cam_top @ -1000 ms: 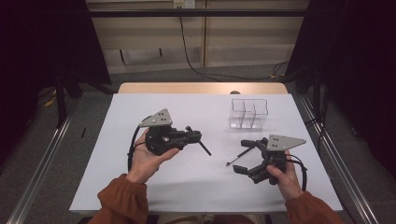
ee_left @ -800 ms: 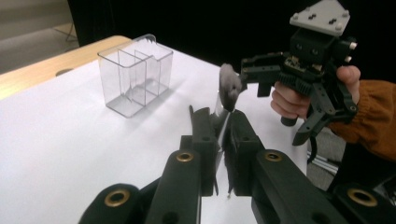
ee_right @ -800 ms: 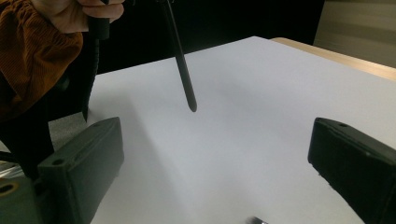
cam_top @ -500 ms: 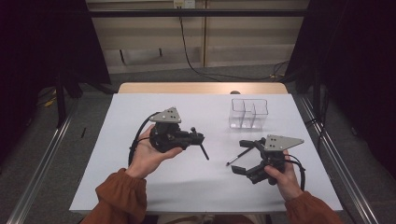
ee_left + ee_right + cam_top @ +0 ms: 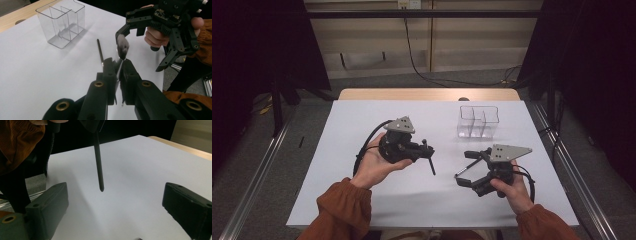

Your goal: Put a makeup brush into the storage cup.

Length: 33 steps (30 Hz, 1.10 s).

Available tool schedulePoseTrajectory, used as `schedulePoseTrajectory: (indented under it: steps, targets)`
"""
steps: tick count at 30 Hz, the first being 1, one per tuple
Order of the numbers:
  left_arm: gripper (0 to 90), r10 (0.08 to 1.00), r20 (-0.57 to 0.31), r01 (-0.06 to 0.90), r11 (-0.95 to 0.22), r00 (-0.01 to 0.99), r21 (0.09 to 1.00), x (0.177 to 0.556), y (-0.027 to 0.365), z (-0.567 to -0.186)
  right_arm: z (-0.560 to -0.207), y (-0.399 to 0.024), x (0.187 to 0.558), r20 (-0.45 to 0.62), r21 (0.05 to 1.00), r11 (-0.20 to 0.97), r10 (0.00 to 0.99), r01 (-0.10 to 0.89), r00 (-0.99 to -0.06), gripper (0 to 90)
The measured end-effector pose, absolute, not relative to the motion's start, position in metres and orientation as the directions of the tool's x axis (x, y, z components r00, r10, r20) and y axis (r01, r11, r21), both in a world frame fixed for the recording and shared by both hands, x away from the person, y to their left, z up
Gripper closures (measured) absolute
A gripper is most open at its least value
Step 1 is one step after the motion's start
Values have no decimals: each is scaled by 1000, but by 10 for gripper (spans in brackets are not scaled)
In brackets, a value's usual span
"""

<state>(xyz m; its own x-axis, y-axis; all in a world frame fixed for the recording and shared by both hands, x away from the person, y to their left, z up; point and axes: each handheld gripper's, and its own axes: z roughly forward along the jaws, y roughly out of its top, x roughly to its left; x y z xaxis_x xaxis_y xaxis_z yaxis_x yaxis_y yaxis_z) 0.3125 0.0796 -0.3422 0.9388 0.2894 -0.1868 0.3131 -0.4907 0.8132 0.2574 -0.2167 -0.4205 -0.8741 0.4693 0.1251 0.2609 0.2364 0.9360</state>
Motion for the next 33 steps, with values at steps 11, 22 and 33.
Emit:
schedulePoseTrajectory:
  steps: [11, 22, 33]
  targets:
    - [840, 276, -201, 319, -500, 940, 805, 312, 66, -344, -418, -204, 262, 150, 929, 245, 442, 279, -885, 118]
    - [840, 260, -208, 316, -504, 943, 804, 310, 59, -347, -416, -185, 265, 151, 917, 284, 401, 280, -903, 280]
    - [840, 258, -213, 319, -498, 942, 807, 309, 56, -350, -418, -176, 270, 161, 916, 284, 389, 284, -907, 609]
